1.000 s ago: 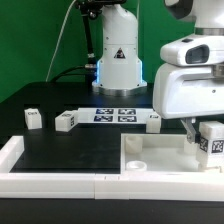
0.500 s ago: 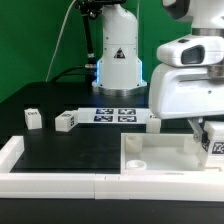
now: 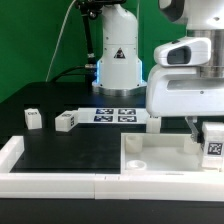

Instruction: Assemble one leg

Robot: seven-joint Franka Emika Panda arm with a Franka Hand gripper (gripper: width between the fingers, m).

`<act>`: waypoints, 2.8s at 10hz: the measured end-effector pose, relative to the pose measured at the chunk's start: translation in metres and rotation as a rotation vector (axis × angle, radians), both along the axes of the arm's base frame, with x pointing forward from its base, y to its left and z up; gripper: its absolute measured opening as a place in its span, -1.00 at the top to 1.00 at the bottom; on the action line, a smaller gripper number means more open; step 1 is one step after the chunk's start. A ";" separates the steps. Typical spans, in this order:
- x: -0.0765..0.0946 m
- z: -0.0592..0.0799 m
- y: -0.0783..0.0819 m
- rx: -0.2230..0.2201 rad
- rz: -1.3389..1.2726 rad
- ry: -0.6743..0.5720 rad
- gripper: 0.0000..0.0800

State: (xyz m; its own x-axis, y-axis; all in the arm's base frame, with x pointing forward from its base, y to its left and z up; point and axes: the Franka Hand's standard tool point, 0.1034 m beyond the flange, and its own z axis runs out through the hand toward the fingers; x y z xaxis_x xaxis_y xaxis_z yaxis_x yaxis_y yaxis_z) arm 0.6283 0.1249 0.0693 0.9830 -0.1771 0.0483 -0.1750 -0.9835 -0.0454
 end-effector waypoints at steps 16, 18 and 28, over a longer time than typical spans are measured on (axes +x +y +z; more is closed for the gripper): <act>0.004 0.003 0.002 0.004 0.103 -0.001 -0.62; 0.005 0.003 0.000 -0.009 0.274 -0.009 -0.62; 0.006 0.004 -0.003 -0.022 0.478 -0.033 0.28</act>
Offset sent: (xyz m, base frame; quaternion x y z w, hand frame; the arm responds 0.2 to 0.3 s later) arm -0.0112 -0.0067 -0.0088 0.0178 0.0232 0.2852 0.9580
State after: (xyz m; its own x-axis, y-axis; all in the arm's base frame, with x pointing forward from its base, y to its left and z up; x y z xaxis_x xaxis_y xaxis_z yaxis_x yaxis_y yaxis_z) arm 0.6341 0.1223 0.0730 0.9520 0.2955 0.0794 0.2981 -0.9543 -0.0221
